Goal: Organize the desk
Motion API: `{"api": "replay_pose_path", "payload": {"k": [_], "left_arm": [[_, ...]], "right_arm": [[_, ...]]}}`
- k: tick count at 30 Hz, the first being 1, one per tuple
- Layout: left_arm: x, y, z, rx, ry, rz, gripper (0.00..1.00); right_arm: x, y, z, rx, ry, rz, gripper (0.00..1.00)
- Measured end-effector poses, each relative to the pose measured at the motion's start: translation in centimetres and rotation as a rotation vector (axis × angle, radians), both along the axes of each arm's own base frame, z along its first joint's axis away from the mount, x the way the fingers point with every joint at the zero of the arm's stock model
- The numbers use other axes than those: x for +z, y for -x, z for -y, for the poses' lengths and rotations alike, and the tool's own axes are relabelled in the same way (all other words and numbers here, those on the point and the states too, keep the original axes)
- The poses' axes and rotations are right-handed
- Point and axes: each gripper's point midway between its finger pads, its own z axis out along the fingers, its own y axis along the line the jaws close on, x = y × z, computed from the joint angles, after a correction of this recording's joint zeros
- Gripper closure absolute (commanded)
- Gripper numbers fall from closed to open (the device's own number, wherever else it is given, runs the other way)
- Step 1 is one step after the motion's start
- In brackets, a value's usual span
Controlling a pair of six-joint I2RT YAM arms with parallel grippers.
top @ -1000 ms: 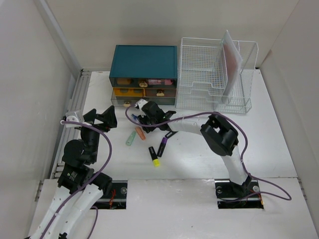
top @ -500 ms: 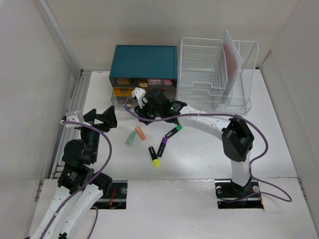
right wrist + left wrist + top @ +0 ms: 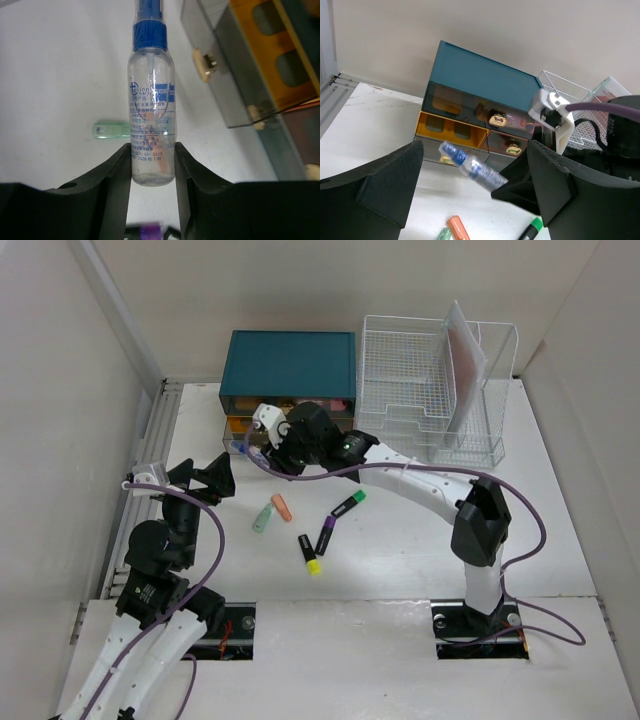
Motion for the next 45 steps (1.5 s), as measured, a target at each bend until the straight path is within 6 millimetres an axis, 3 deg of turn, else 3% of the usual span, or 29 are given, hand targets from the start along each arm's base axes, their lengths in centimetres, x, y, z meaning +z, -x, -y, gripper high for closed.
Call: {"api": "replay_pose_path", "payload": {"k": [7,11,15,23,28,31,36,39,45], "left_arm": [[0.0,0.0,0.0,0.0,0.0,0.0,0.19],[0.0,0.0,0.0,0.0,0.0,0.0,0.19],[0.0,0.0,0.0,0.0,0.0,0.0,0.19],[0.0,0.0,0.0,0.0,0.0,0.0,0.19],[0.0,0.0,-0.1,0.007,0.0,-0.001,0.19],[0.0,0.0,-0.1,0.007,0.0,-0.001,0.19],[0.0,0.0,-0.1,0.006,0.0,-0.001,0.19],[0.0,0.0,-0.1,0.007,0.0,-0.001,0.19],[-0.1,0.0,-0.1,0.007,-0.001,-0.002,0.19]], "right_arm": [[4.8,-3.6,0.5,-0.07,0.007,0.221,0.98],[6.1,-5.1,0.6,-0.087,0.031,0.322,0.98],[5.3,-6.9,0.5,-0.106,0.087,0.398,0.98],[1.0,-9.8,0.6,-0.129,0.246,0.48,0.98],[0.8,-11.0,0.4,-0.148,0.279,0.525,0.98],[1.5,-11.6,0.3,-0.166,0.274,0.555,0.92],[2.3,-12.2,0.2,-0.184,0.273,0.587,0.61],[2.1,-12.3,0.2,-0.186,0.28,0.593,0.49],[1.8,-12.6,-0.1,-0.187,0.283,0.601,0.4]]}}
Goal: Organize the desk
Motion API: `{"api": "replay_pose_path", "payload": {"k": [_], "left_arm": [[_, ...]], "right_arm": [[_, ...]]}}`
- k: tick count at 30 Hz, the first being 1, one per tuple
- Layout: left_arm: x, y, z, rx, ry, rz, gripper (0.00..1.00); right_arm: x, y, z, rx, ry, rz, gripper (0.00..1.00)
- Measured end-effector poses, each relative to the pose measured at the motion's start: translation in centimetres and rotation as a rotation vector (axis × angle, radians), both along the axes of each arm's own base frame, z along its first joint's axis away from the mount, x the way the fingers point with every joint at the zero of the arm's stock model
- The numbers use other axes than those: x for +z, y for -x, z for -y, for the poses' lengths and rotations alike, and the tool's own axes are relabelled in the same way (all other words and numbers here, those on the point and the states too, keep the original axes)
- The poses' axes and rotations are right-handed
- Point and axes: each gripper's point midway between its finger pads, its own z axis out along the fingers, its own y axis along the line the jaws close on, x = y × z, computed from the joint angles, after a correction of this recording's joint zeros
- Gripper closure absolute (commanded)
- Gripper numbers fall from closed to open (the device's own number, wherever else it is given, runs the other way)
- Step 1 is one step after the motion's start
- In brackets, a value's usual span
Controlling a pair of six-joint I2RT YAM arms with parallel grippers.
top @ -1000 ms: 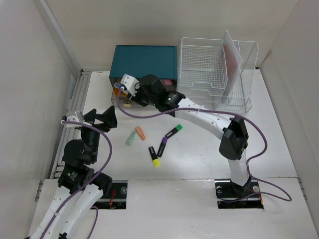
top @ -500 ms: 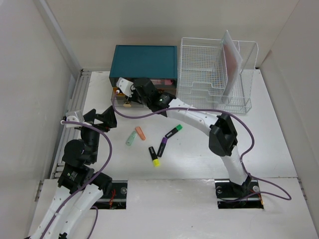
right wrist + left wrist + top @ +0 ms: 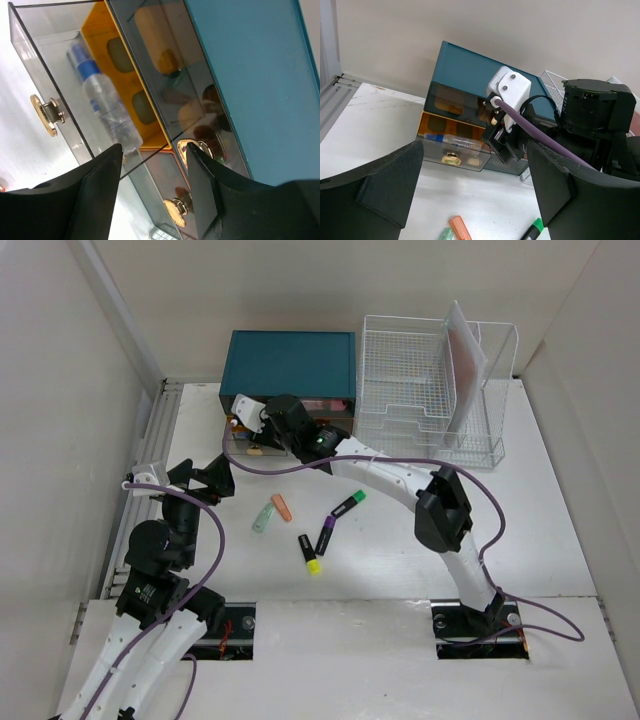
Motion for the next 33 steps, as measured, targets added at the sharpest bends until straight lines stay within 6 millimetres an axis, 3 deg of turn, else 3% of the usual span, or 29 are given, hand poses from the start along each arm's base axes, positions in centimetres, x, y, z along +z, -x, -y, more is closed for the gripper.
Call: {"api": "replay_pose_path", "payload": {"k": [6,10,21,25,33], "left_arm": [[0.0,0.0,0.0,0.0,0.0,0.0,0.19],[0.0,0.0,0.0,-0.002,0.0,0.0,0.19],[0.3,0.3,0.0,-0.006,0.006,0.012,0.19],[0.4,0.4,-0.1,-0.007,0.008,0.017,0.19],[0.3,0.5,-0.1,-0.007,0.006,0.014,0.19]], "right_arm": [[0.2,-0.1,0.0,-0.004,-0.008,0.002,0.42],[0.0,0.6,-0.8,0.033,-0.042,-0.038,0.98],[-2.0,6.5,-3.1,0.306,-0.055,-0.283,1.0],[-3.6,6.1,-3.2,0.276,-0.046,-0.309,1.0],[-8.7,2.9,-2.1,0.082,0.023,-0.291,1.0]]}}
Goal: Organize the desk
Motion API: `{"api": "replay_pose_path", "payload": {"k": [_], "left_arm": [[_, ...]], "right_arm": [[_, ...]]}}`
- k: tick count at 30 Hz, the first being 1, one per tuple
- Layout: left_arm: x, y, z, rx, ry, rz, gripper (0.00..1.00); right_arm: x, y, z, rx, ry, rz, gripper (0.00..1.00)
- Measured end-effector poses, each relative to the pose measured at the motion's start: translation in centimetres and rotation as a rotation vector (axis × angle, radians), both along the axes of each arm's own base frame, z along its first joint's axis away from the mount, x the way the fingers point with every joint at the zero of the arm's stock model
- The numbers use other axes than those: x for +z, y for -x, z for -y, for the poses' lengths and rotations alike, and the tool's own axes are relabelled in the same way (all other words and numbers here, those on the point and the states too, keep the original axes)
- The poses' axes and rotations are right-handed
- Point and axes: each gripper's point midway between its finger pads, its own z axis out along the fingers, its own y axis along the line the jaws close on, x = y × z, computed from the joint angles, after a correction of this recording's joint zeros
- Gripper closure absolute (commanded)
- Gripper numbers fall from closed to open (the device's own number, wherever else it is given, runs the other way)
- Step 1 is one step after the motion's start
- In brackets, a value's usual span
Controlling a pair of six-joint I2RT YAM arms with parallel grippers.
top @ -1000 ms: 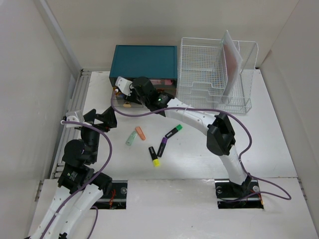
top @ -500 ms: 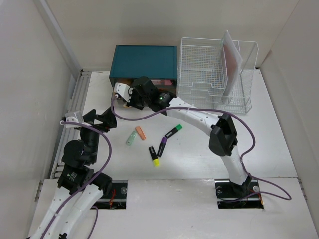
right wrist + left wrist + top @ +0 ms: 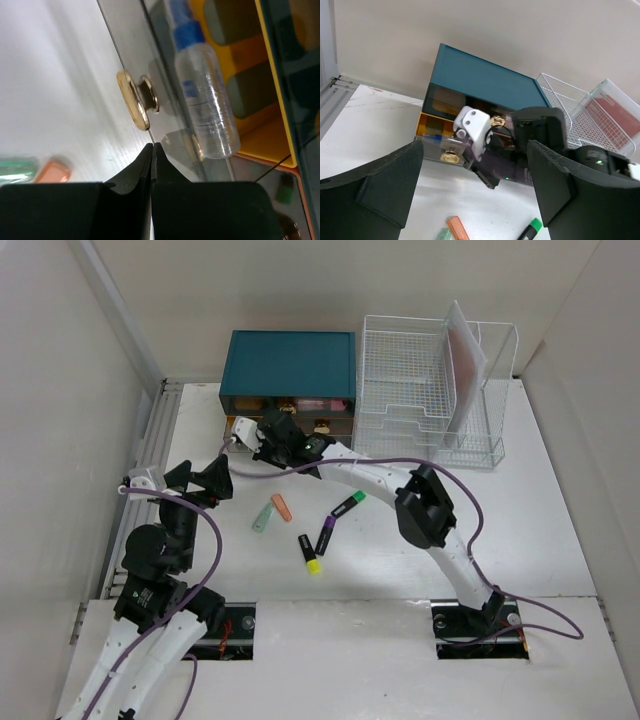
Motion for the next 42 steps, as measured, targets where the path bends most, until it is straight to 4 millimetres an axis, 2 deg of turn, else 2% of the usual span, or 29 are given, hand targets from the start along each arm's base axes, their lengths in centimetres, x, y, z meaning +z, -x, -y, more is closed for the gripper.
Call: {"api": "replay_pose_path", "payload": {"k": [3,11,17,21,28,31,33,34,36,38,40,42], "left_arm": [[0.0,0.0,0.0,-0.001,0.001,0.001,0.19],[0.0,0.0,0.0,-0.001,0.001,0.001,0.19],[0.0,0.0,0.0,-0.001,0.001,0.001,0.19],[0.0,0.0,0.0,-0.001,0.001,0.001,0.19],[0.0,0.0,0.0,-0.001,0.0,0.0,0.2],[0.0,0.0,0.1,-0.004,-0.001,0.0,0.2],[-0.1,0.0,0.2,-0.007,-0.002,-0.001,0.2],[-0.1,0.0,0.2,-0.011,-0.002,0.0,0.2],[-0.2,-0.1,0.4,-0.019,-0.002,0.005,0.11],[-0.4,-0.1,0.9,-0.041,-0.007,0.007,0.06],[-0.7,-0.2,1.6,-0.078,-0.014,0.009,0.02],[-0.8,-0.5,2.9,-0.135,-0.02,0.006,0.05]], "right_arm": [[-0.8,-1.3,0.8,-0.075,0.032,0.04,1.0],[1.7,-4.6,2.5,-0.268,0.017,0.208,1.0],[1.2,-6.1,2.8,-0.343,0.027,0.273,1.0],[0.5,-6.6,3.3,-0.376,0.05,0.298,1.0],[0.8,-6.9,3.5,-0.403,0.037,0.323,1.0],[-0.8,-5.2,4.2,-0.354,0.053,0.261,0.98],[-1.5,-2.9,4.9,-0.268,0.07,0.177,0.82],[-1.4,-1.4,5.3,-0.216,0.078,0.127,0.55],[0.5,1.3,5.8,-0.127,0.054,0.067,0.28],[4.3,3.6,6.7,-0.069,0.002,0.068,0.07],[8.7,5.3,8.1,-0.032,-0.061,0.12,0.02],[12.9,7.0,10.4,-0.016,-0.112,0.187,0.02]]}}
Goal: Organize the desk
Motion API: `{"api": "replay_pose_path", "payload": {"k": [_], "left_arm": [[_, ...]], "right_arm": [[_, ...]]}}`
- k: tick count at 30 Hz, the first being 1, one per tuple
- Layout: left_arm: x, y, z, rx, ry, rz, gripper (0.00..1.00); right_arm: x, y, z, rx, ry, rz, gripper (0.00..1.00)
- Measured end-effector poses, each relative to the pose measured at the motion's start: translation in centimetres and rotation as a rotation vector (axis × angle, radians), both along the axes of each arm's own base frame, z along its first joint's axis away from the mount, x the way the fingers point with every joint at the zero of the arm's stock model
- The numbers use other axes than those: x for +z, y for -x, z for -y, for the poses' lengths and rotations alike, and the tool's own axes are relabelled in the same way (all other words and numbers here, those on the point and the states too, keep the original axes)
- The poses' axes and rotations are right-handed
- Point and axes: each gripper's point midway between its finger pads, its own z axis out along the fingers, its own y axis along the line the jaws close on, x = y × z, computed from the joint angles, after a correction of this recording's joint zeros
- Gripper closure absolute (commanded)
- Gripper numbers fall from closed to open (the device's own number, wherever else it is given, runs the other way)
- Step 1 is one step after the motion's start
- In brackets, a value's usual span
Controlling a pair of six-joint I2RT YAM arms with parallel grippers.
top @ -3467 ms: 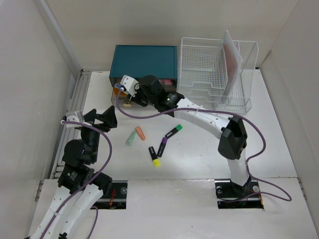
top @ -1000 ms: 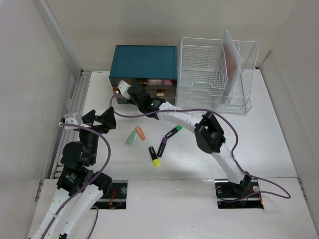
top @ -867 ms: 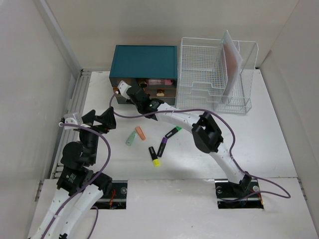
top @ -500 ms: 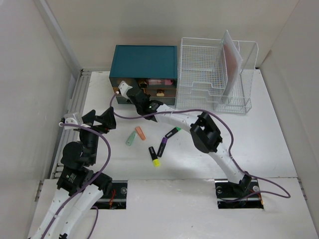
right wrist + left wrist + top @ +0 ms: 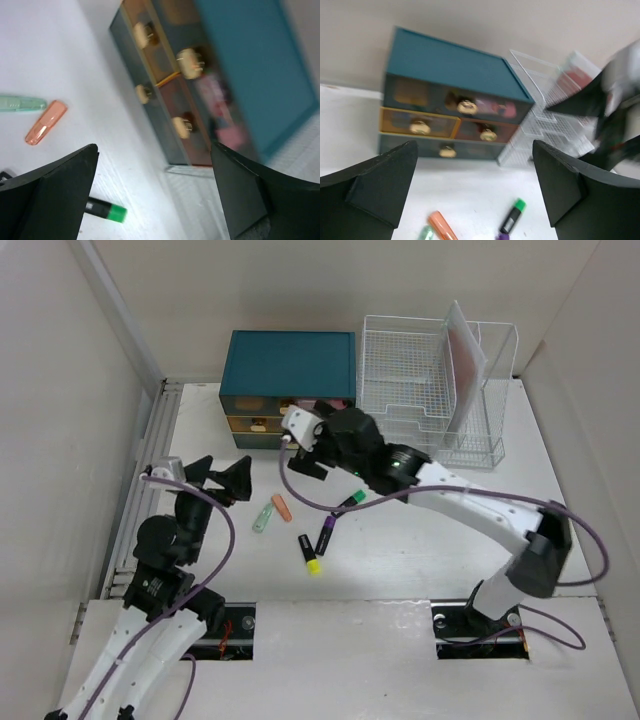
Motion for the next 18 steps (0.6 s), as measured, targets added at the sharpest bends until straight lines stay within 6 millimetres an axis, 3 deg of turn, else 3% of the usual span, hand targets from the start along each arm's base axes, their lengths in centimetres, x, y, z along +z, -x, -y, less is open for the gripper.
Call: {"api": "replay_pose_path", "payload": {"k": [1,3,5,6,7,9,10,14,18], "left_arm": [[-0.2,-0.3,0.8,-0.033,-0.008,-0.009,0.05],[-1.3,-1.6,2.9,-0.105,-0.022,-0.057,0.19],[-3.5,-3.2,5.0,-0.165,-0.046,-0.146,0.4],[-4.6,-3.9,5.8,-0.186,-0.051,-0.188,0.56],[-5.9,-4.5,6.5,-0.206,-0.051,-0.233,0.63],[-8.3,-5.5,8.0,-0.244,-0.05,-0.318,0.73],[-9.1,-6.0,8.7,-0.258,-0.041,-0.343,0.73],[-11.4,-7.9,11.8,-0.317,0.022,-0.405,0.69],[-14.0,-9.8,14.5,-0.351,0.088,-0.445,0.65]], "right_arm": [[1.9,0.5,1.0,-0.003,-0.029,0.028,0.02],[5.4,0.7,3.2,-0.027,-0.092,0.08,0.05],[7.9,-0.1,5.7,-0.081,-0.152,0.119,0.13],[8.7,-0.9,7.2,-0.118,-0.176,0.127,0.2],[9.2,-1.8,8.8,-0.159,-0.2,0.128,0.49],[10.0,-3.7,12.4,-0.247,-0.252,0.117,0.7],[10.2,-4.6,14.2,-0.285,-0.282,0.105,0.77],[11.0,-6.2,19.7,-0.358,-0.418,0.041,0.77],[11.6,-5.3,20.9,-0.318,-0.528,-0.027,0.74]]}}
